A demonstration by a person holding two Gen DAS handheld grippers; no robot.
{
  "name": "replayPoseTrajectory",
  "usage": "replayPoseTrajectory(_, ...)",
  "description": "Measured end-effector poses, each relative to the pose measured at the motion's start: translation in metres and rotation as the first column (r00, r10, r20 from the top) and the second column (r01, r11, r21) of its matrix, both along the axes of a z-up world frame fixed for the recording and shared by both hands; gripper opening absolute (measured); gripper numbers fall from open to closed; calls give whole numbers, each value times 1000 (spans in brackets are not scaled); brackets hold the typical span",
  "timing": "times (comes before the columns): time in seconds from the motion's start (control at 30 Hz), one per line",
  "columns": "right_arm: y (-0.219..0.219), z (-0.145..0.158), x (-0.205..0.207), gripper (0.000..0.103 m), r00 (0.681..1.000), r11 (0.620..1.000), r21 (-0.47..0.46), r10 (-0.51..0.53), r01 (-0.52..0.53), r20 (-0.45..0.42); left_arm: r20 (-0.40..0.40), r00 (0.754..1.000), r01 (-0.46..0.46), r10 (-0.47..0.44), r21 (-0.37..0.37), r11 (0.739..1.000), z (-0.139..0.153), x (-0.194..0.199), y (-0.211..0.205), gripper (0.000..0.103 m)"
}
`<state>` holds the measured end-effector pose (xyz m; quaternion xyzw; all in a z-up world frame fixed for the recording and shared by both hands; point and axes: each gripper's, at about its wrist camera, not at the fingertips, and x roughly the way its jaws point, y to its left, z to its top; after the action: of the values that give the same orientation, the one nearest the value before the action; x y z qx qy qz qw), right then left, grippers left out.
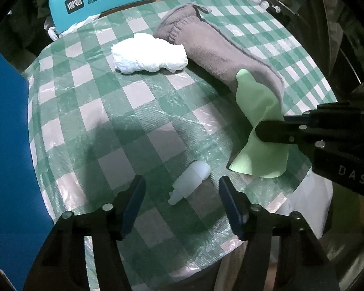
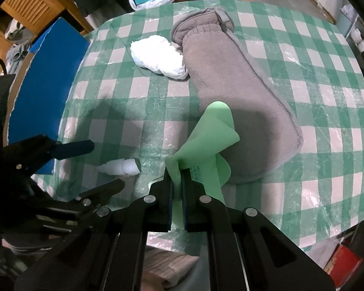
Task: Organize soft objects
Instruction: 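Lift the green cloth with the right tool while the left tool grasps a white sock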
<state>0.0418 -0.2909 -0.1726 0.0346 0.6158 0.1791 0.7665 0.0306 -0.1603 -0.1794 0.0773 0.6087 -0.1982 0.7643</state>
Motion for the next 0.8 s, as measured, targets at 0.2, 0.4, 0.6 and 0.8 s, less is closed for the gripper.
replayPoseTrajectory(0.2,-1,-1,1,6,1000,1000,13,0,0,-5,4,1000,20,-20,-3,1000,-1,-1,-3,56)
replayPoseTrajectory(0.4,0,0,1,6,1000,1000,14,0,0,-6,-8,999,52,-52,10,999,-7,-4,-11,56)
replayPoseTrajectory(0.6,0,2,2,6,1000,1000,13,4,-4,-4,-30,998,54,-54,15,998,-14,-4,-13,31)
replayPoseTrajectory(0.8,0,2,2,6,1000,1000,12,6,-5,-3,-38,999,30,-30,-9,1000,-13,1,-8,19)
